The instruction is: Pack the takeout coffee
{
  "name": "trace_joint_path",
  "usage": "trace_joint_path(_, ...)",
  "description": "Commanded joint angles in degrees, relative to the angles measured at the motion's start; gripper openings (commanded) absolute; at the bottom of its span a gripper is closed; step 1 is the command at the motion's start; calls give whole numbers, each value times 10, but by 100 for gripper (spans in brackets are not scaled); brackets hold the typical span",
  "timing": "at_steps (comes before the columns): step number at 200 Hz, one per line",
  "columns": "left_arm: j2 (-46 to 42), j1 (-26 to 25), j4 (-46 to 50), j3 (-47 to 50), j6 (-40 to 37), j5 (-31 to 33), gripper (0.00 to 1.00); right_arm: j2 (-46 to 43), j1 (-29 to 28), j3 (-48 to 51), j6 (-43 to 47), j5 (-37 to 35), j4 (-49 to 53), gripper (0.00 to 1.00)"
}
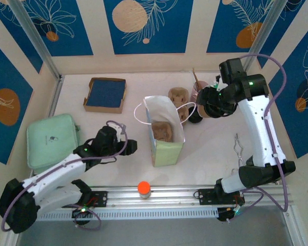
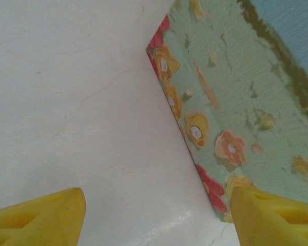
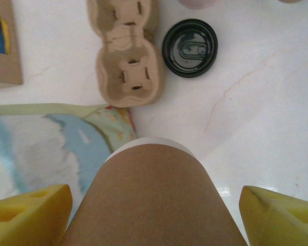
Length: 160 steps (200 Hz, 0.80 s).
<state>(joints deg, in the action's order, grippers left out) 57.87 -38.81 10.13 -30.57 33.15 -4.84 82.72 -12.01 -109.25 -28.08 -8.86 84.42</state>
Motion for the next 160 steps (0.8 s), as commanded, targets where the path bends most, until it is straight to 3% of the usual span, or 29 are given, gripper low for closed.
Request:
trace_joint_path(1, 43, -8, -61, -1, 2, -26, 73, -2, -8, -63, 11, 41, 66, 55)
trace_joint_path(69, 158, -41, -133, -10, -8, -32, 70, 49, -49, -242, 14, 62, 139, 54)
trace_joint_path(160, 223, -126, -174, -29, 17, -4, 68, 122, -201, -333, -20, 30, 154, 53)
